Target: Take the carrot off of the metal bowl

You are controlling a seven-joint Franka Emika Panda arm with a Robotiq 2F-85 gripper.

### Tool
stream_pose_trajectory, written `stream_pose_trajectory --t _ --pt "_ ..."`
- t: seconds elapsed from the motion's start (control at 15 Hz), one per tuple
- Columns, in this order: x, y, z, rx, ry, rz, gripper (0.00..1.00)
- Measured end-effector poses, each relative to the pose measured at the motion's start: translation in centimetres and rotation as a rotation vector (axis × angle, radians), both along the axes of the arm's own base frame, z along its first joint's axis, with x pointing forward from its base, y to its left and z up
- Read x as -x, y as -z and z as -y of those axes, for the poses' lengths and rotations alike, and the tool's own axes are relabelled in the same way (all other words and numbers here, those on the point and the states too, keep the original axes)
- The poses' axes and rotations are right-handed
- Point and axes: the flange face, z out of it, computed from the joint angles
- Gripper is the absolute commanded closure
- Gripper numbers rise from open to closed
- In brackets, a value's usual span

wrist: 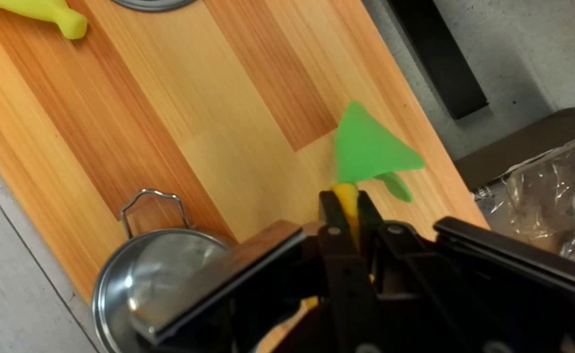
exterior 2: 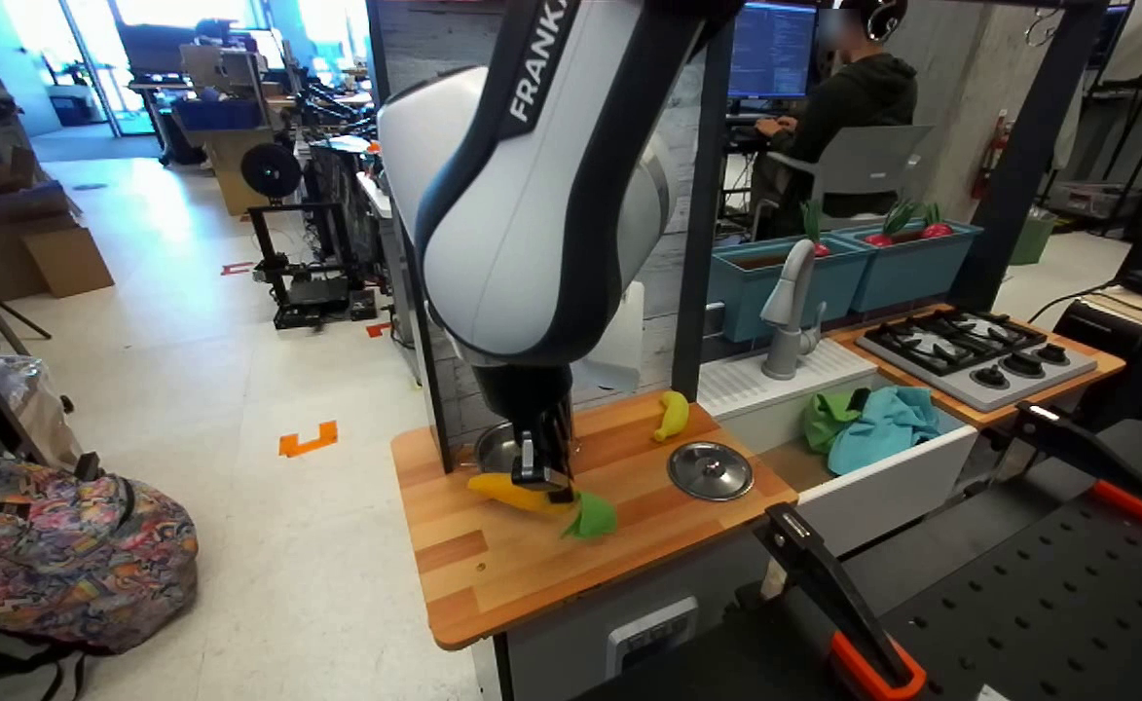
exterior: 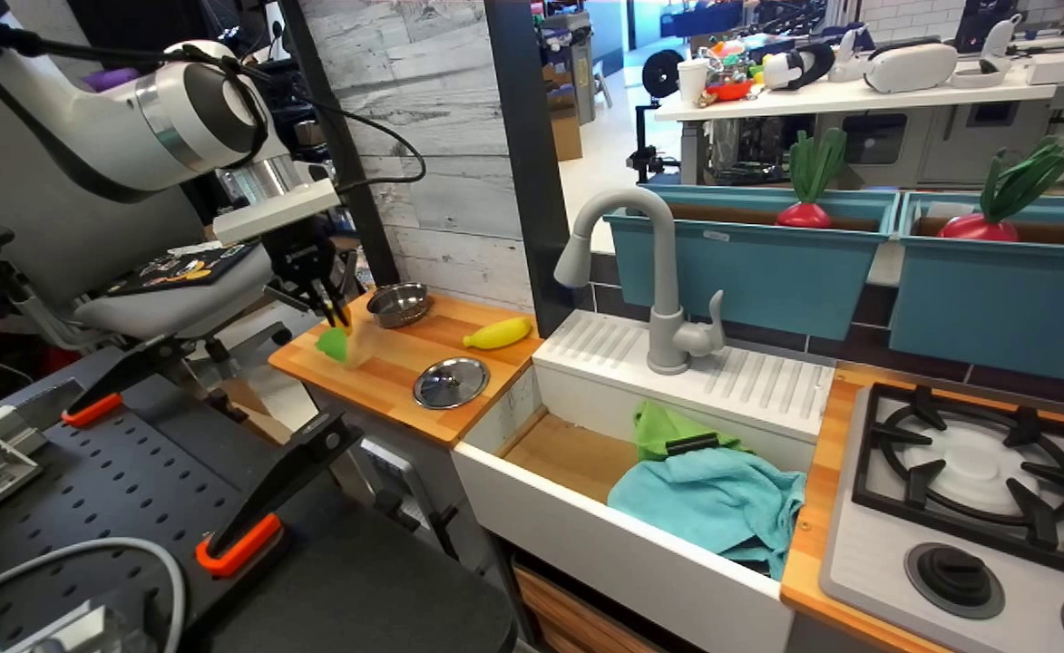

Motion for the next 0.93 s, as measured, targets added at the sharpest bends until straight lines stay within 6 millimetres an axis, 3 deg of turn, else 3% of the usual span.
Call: stream_pose_trajectory --t 0.4,0.47,0.53,0.93 --pt "-0.4 0.8 1.2 0.012 -0.009 -0.013 0.98" --pt "-0.7 1.0 1.5 0.015 -0.002 -0.015 0.77" --pt "-1.0 1.3 1.8 0.018 0.005 -0.018 0.64" --pt "-2.3 3.1 2.7 0.060 0.031 -0.046 0.22"
